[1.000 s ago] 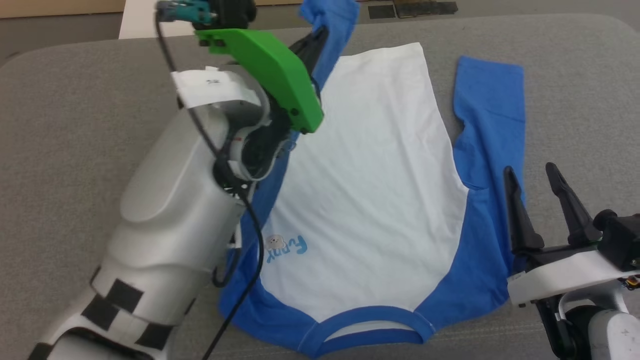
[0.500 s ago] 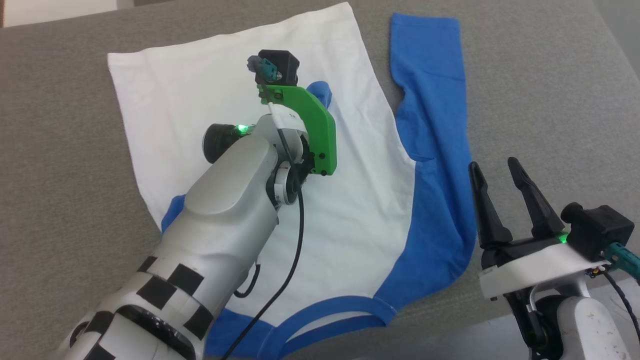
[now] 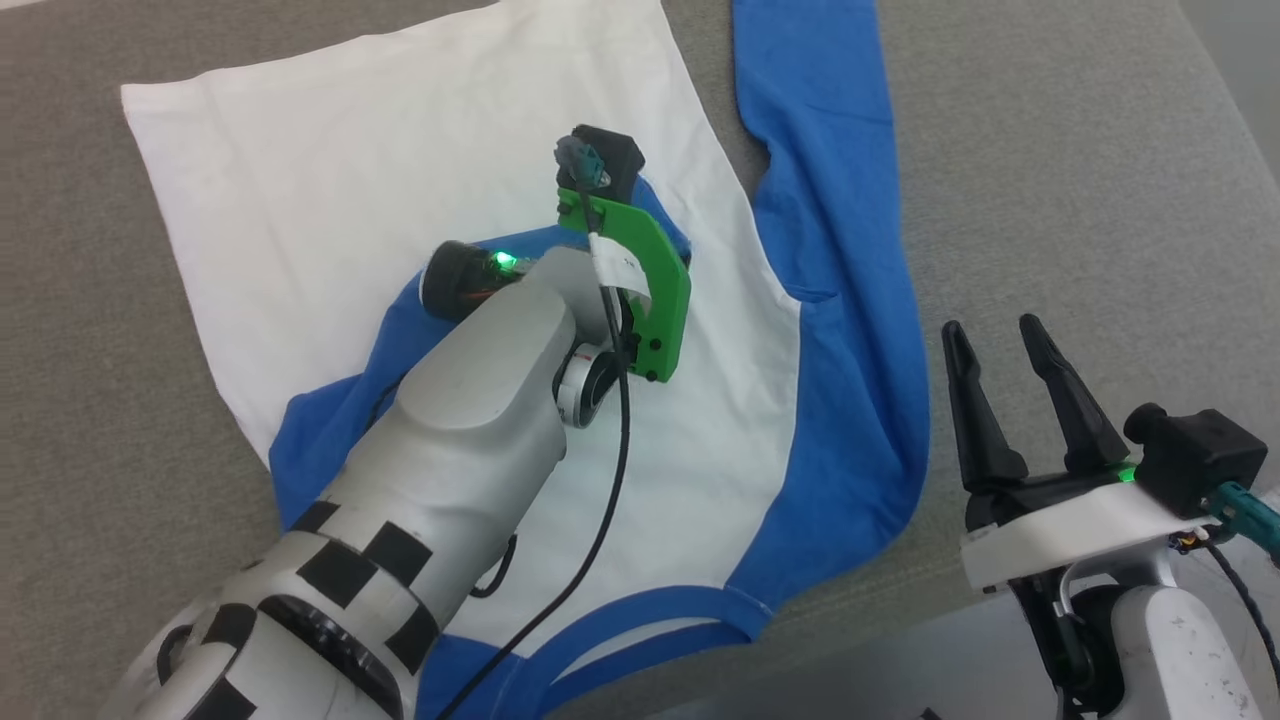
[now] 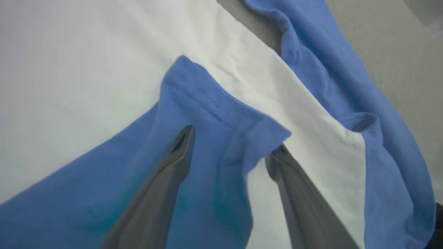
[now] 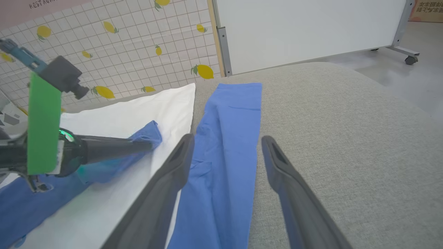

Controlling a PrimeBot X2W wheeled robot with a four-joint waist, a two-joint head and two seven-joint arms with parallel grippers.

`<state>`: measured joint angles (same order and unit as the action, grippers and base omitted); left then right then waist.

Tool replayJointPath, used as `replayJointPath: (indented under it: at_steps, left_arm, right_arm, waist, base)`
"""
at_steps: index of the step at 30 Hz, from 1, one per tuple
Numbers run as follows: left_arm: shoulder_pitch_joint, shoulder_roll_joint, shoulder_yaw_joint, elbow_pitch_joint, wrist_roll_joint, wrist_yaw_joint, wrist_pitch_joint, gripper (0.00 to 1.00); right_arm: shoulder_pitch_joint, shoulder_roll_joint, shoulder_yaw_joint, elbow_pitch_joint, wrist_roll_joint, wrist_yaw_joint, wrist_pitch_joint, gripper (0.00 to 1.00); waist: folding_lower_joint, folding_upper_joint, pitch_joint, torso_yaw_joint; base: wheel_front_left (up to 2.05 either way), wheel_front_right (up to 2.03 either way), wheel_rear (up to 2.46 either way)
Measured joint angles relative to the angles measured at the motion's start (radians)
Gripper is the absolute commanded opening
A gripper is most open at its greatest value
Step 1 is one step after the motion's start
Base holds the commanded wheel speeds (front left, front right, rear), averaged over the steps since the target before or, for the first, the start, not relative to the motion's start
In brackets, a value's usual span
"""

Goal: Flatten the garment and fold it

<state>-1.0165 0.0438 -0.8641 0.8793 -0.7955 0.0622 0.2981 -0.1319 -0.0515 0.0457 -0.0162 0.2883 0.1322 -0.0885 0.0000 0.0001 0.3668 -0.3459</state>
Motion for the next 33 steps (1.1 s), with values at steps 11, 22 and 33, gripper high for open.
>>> replayJointPath:
  at_steps: [11,22,33]
  left_arm:
    - [0.056,0.058,0.109,-0.162,-0.007,-0.006,-0.479,1.00]
    - [0.391,0.262,0.367,-0.591,0.203,0.063,-0.556,1.00]
    - [0.688,0.210,0.670,-0.853,0.350,0.003,-0.556,1.00]
  right_arm:
    - [-0.027,0.000,-0.083,-0.024,-0.063,0.000,0.053,1.00]
    - [-0.198,-0.061,-0.173,0.084,-0.093,0.000,0.134,1.00]
    - [-0.488,-0.170,-0.331,0.397,-0.058,0.000,0.277,1.00]
  waist:
    - [0.0001,0.0000,-0.042,0.116]
    - [0.0001,0.0000,-0.060,0.239]
    - [0.0000,0.0000,-0.012,0.340]
  base:
    - [0.00,0.00,0.00]
    - [0.00,0.00,0.00]
    - [0.00,0.00,0.00]
